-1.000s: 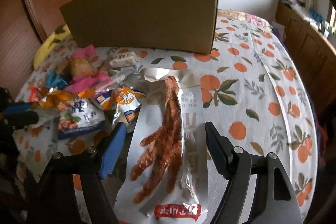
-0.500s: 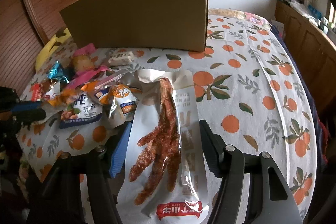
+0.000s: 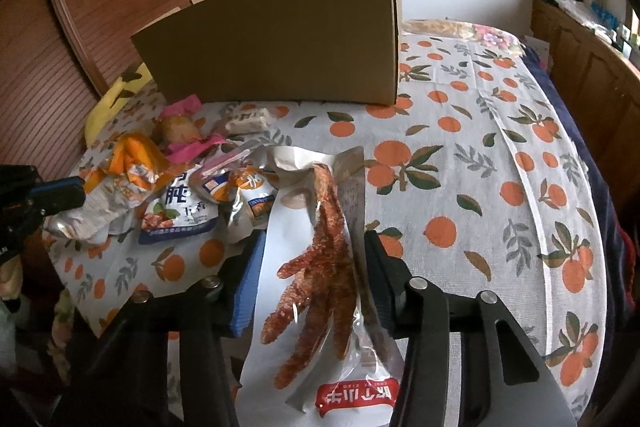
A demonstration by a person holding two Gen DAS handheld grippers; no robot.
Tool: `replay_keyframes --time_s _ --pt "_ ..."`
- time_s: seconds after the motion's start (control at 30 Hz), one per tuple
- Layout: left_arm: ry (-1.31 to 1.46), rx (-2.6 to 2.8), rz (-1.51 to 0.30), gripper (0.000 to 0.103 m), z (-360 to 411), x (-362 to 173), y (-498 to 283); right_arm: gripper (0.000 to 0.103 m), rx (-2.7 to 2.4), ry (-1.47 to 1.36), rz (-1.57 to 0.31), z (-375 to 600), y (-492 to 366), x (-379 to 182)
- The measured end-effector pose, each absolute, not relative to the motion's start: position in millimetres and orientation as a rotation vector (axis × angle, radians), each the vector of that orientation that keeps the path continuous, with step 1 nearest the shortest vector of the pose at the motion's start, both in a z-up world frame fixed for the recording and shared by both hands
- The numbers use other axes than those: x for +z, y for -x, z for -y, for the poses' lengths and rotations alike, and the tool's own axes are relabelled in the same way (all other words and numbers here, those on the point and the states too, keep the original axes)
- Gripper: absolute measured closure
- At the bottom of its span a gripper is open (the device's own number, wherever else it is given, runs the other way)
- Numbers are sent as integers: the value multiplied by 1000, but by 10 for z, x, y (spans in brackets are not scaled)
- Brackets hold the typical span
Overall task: Organize snacks
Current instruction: 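Close the right tool on the white pouch while the left tool grasps the orange pouch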
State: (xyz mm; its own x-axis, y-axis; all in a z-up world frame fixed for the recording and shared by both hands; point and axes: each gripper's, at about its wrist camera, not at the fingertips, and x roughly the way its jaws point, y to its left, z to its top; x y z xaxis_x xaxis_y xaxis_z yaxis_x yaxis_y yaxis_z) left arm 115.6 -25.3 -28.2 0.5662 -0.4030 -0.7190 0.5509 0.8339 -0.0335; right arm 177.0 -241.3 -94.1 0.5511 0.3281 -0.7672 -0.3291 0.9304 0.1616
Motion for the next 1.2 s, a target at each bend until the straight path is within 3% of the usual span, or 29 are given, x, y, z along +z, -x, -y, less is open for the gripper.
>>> replay_keyframes --time_s 0.33,0.53,0.6,0.83,0.97,1.2 --pt "-236 -592 -798 103 325 -298 -1101 57 386 2 -899 2455 -1748 -856" --pt "-199 -624 -849 78 406 -453 -1018 56 388 24 -913 2424 -1730 -936" --pt "-186 -640 -854 56 432 -508 -983 56 389 30 -910 2419 -1718 -950" --pt "-241 -701 -901 51 675 -656 -892 56 388 49 -907 2420 -1705 -956" --pt "-282 -706 -948 42 798 -778 -939 55 388 51 -907 2422 -1700 -966" --pt "-364 -697 -923 40 923 -913 -877 55 388 52 -908 2417 -1704 -984"
